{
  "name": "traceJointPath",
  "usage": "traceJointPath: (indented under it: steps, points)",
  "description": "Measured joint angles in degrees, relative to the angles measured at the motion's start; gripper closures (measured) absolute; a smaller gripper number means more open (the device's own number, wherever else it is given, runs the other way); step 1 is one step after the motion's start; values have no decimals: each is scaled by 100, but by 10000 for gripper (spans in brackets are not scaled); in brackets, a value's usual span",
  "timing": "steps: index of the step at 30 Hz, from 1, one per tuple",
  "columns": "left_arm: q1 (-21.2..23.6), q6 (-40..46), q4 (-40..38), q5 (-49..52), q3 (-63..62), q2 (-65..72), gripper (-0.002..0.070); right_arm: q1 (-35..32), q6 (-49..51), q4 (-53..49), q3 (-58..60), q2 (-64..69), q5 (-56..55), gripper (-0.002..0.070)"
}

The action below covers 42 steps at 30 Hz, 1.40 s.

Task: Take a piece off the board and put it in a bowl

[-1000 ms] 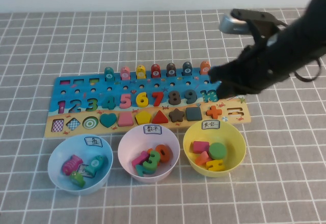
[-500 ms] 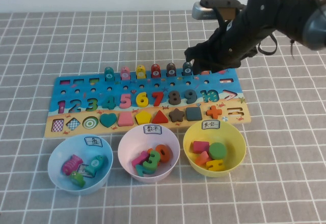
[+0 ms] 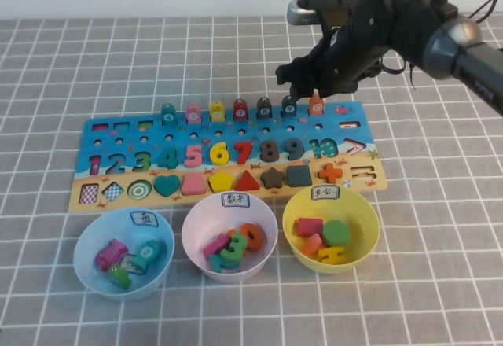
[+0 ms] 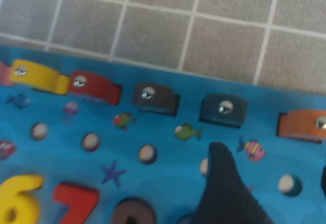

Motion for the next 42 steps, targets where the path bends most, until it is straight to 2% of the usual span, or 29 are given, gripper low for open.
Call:
traceJointPath:
  steps: [15,42]
  points:
    - [0,0,0,0,0,0,675,-76,100,-369,-364,356,153,314]
    - [0,0,0,0,0,0,675,-121,132,-596,-386,661,-467,313]
